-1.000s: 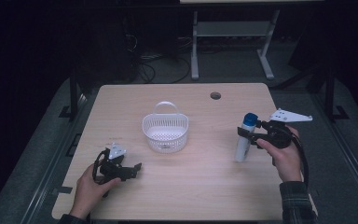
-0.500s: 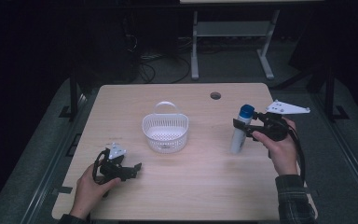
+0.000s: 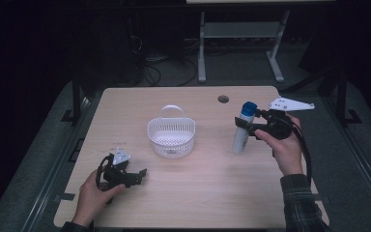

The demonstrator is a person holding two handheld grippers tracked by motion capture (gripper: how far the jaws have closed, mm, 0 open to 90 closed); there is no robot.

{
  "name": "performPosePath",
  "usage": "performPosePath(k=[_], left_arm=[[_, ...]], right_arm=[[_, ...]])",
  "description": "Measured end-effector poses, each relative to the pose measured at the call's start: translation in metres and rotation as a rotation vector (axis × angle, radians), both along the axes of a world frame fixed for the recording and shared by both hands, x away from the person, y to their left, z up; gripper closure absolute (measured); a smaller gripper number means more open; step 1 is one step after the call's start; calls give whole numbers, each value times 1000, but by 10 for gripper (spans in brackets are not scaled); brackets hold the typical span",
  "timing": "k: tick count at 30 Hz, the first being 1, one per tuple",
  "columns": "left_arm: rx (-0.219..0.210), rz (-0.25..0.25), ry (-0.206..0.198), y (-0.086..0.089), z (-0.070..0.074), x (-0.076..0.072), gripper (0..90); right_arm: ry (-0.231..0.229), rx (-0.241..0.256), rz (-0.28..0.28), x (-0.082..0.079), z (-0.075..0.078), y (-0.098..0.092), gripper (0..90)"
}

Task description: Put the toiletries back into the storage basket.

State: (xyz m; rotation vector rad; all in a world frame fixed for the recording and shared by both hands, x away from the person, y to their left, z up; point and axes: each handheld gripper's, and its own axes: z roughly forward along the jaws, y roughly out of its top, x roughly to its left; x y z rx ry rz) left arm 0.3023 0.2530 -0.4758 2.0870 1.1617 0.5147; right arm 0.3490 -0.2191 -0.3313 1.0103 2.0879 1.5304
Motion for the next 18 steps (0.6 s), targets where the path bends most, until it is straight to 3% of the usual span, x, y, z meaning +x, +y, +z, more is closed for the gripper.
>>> performPosePath(k=[18], left_arm=[[3, -2, 3, 0, 0, 0, 126]], right_arm=[[-19, -14, 47, 15, 13, 35, 345]])
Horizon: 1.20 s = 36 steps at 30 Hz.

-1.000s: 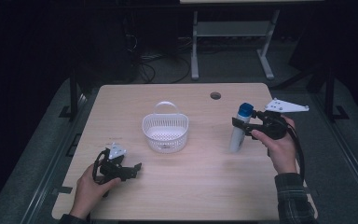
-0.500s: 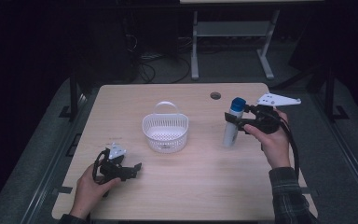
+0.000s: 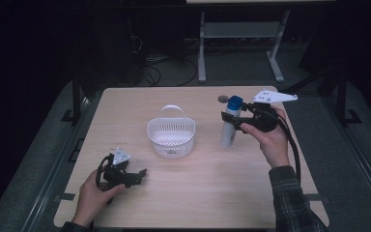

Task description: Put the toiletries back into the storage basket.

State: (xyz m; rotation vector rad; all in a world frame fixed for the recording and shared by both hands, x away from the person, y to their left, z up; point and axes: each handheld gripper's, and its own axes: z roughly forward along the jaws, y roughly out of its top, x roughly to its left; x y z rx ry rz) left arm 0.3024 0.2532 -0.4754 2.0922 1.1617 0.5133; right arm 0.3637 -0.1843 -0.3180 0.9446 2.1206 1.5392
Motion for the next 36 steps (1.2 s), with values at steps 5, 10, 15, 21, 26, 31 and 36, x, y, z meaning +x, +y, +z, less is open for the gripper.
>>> performPosePath(k=[5, 10, 15, 21, 26, 31, 36], left_arm=[[0, 0, 0, 0, 0, 0, 126], [0, 0, 1, 0, 0, 0, 126], [0, -1, 2, 0, 0, 0, 126], [-2, -1, 0, 0, 0, 0, 126], [-1, 0, -1, 0, 0, 0, 126], [0, 0, -1, 0, 0, 0, 126], [-1, -1, 0, 0, 0, 0, 126]], right_arm=[[-4, 4, 10, 5, 3, 8, 345], [-10, 6, 16, 8, 7, 14, 345], [-19, 8, 26, 13, 12, 24, 346], [-26, 17, 36, 17, 14, 36, 345], [-30, 16, 44, 21, 15, 44, 346], [-37, 17, 58, 25, 20, 55, 345], [-46, 16, 72, 27, 23, 65, 346]])
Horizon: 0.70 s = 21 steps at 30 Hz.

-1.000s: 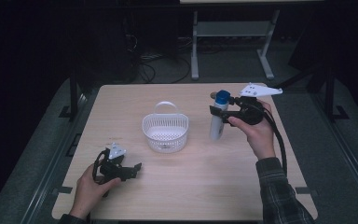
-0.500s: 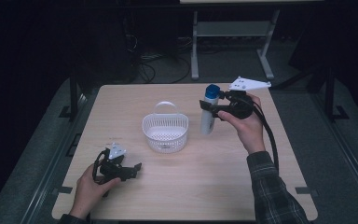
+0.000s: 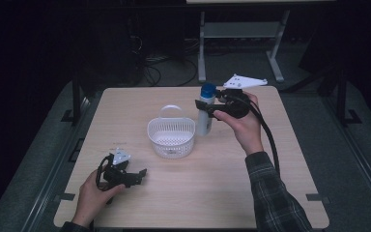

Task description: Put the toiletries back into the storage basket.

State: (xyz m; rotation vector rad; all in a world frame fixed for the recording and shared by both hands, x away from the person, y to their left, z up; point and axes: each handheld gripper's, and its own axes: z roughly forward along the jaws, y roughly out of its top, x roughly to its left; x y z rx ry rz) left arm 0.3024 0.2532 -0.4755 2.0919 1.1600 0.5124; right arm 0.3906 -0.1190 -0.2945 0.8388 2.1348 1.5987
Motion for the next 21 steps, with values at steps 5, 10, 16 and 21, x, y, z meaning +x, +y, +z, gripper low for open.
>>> performPosePath(k=[5, 10, 16, 21], left_arm=[[0, -1, 0, 0, 0, 0, 126], [-1, -3, 1, 0, 0, 0, 127], [1, -4, 0, 0, 0, 0, 127], [-3, -4, 0, 0, 0, 0, 126]], right_arm=[[-3, 4, 12, 3, 3, 10, 345], [-5, 10, 23, 7, 3, 20, 345], [-2, 3, 36, 10, 2, 32, 345], [-3, 3, 45, 13, -1, 41, 345]])
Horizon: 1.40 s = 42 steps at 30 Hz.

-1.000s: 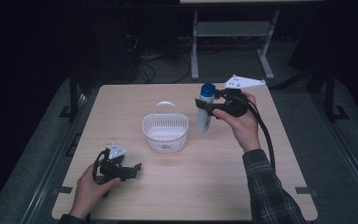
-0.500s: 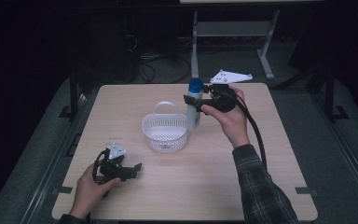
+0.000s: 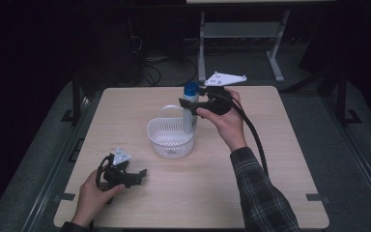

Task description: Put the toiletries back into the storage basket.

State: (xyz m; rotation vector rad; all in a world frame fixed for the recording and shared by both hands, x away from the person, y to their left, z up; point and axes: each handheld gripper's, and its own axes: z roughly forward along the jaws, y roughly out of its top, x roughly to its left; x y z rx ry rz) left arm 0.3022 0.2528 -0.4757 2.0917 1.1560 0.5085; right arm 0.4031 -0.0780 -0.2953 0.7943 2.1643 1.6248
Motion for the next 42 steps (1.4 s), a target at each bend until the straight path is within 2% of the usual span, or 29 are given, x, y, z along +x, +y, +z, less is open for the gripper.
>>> performPosePath(k=[20, 42], left_arm=[[1, -3, -1, 0, 0, 0, 127], [1, -3, -2, 0, 0, 0, 126]], right_arm=[[23, -28, 12, 7, -24, 13, 345], [67, -53, 19, 9, -54, 16, 344]])
